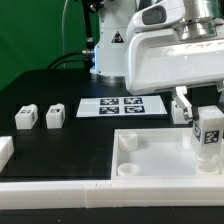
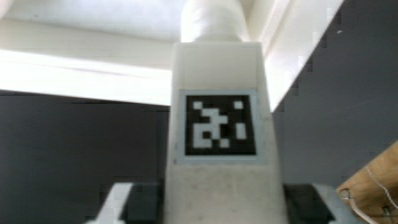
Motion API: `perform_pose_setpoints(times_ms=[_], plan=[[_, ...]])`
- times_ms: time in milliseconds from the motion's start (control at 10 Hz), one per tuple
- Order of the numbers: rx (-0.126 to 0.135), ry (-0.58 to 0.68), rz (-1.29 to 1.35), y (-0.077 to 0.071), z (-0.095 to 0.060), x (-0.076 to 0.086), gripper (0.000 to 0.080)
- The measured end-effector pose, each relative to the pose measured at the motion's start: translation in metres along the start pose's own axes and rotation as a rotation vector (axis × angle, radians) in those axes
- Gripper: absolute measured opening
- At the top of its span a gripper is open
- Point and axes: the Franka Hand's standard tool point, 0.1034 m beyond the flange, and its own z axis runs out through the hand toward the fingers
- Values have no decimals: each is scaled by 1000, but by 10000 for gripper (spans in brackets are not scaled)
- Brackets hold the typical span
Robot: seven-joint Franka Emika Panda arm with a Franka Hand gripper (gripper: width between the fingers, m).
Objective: Assemble one leg
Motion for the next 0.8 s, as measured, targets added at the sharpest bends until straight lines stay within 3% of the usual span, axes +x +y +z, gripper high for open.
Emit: perform_pose_setpoints(times_ms=[800], plan=[[-5,65,2,-1,14,-4,294]])
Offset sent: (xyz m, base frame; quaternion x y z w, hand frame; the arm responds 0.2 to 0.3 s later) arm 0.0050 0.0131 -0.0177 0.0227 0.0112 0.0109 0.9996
